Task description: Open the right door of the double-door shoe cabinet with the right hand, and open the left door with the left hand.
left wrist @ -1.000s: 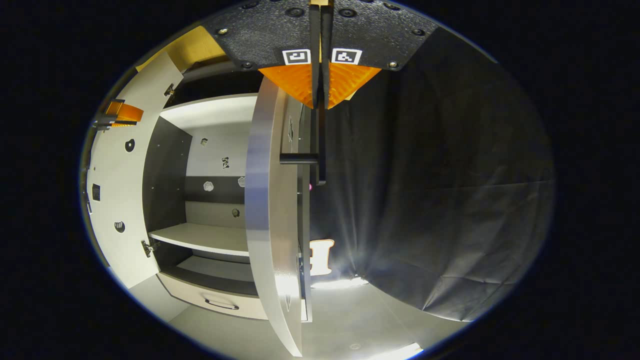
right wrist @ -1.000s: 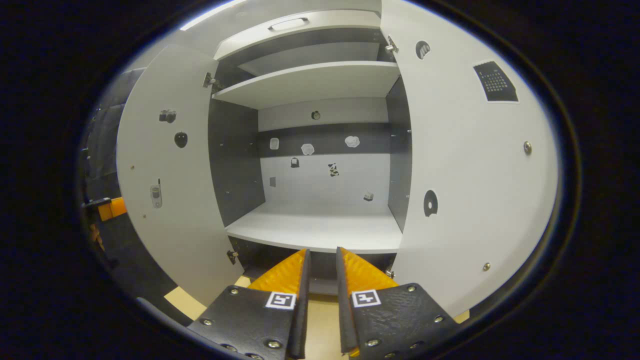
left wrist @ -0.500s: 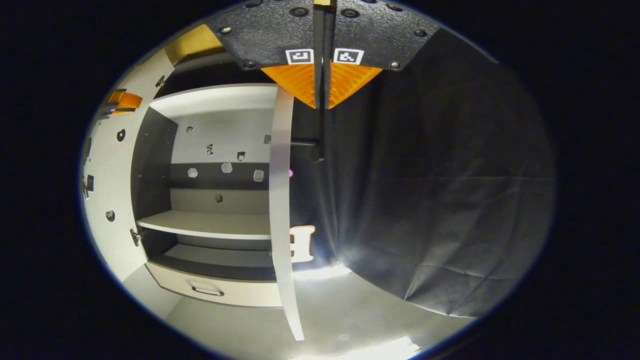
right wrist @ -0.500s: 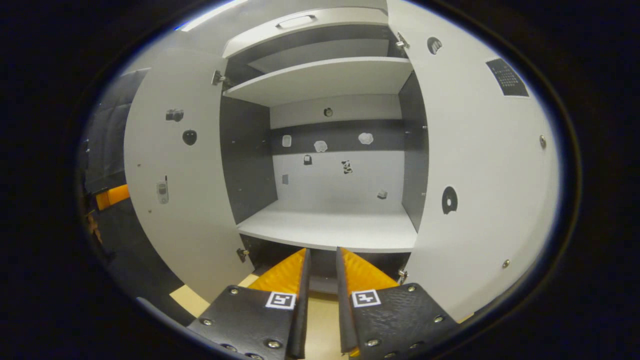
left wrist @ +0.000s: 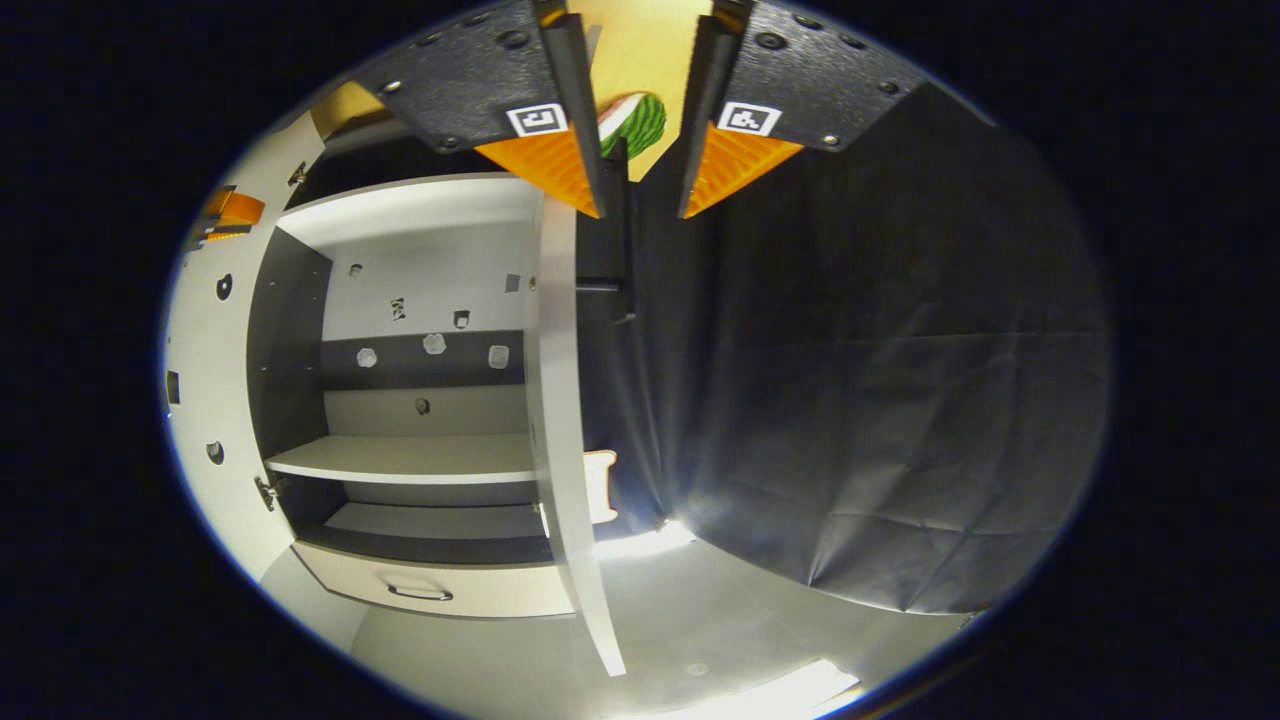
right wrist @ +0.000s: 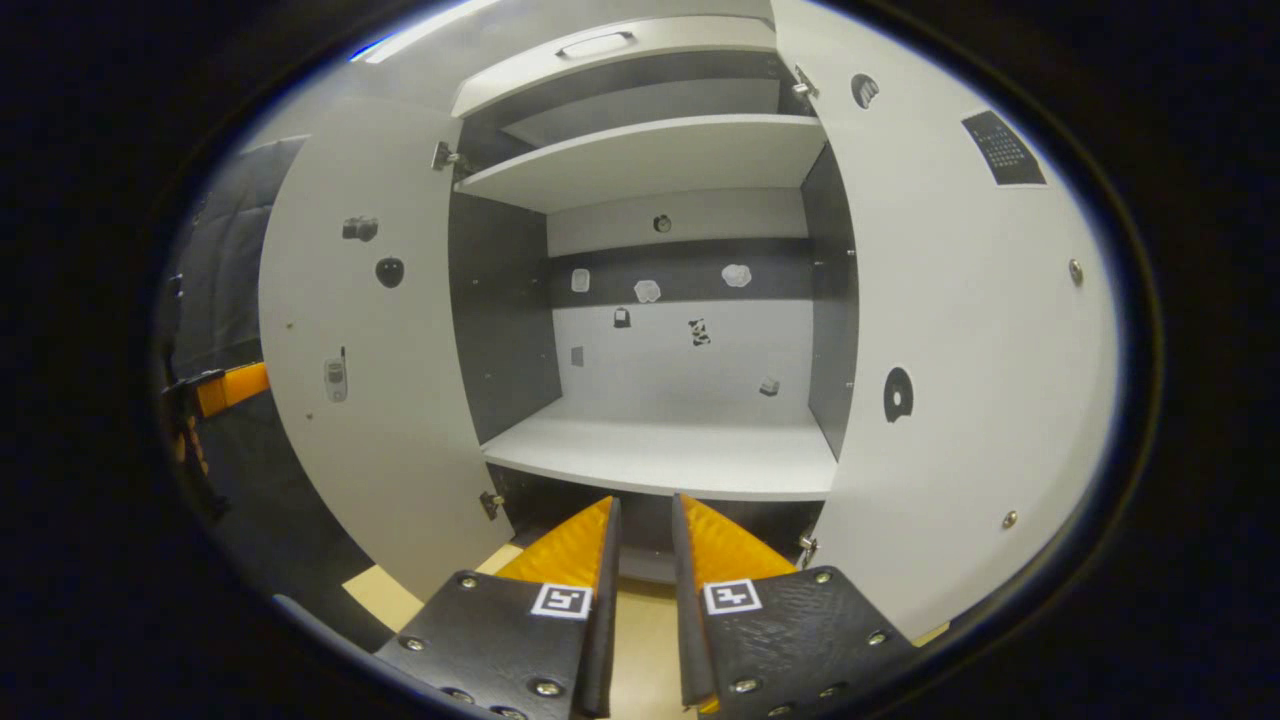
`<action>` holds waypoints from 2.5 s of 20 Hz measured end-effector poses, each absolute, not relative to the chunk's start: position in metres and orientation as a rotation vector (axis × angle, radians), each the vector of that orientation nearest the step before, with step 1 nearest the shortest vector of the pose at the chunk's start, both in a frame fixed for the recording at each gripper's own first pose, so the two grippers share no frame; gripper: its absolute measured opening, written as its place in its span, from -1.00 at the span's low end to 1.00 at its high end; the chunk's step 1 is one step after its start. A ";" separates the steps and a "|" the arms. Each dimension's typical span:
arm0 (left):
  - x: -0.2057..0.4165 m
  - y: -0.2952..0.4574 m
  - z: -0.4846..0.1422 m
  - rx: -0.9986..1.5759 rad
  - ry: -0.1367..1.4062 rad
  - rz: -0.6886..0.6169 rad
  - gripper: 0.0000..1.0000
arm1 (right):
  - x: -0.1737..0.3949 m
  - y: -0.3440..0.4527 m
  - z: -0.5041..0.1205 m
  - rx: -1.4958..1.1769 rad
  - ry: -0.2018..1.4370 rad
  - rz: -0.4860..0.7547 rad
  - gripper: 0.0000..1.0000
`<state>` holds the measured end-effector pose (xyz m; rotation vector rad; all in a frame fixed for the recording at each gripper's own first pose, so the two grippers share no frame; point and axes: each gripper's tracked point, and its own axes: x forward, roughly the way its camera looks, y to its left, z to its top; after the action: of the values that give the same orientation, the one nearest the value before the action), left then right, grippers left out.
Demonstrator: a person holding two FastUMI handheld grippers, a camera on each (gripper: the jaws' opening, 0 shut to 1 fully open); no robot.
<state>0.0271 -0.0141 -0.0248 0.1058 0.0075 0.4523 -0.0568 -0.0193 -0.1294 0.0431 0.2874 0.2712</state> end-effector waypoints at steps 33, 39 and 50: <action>0.124 -0.227 -0.011 0.038 0.008 -0.122 0.68 | -0.047 -0.054 -0.044 0.021 0.067 0.111 0.67; 0.147 -0.244 -0.025 0.119 0.016 -0.153 0.96 | -0.044 -0.045 -0.030 -0.017 0.033 0.089 0.94; 0.162 -0.248 -0.033 0.121 0.022 -0.191 0.97 | -0.039 -0.038 -0.019 0.005 0.005 0.052 0.94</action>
<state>0.1617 -0.2478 -0.0328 0.1205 0.0224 -0.1914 -0.0390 -0.0385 -0.0194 0.0045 0.0053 0.0516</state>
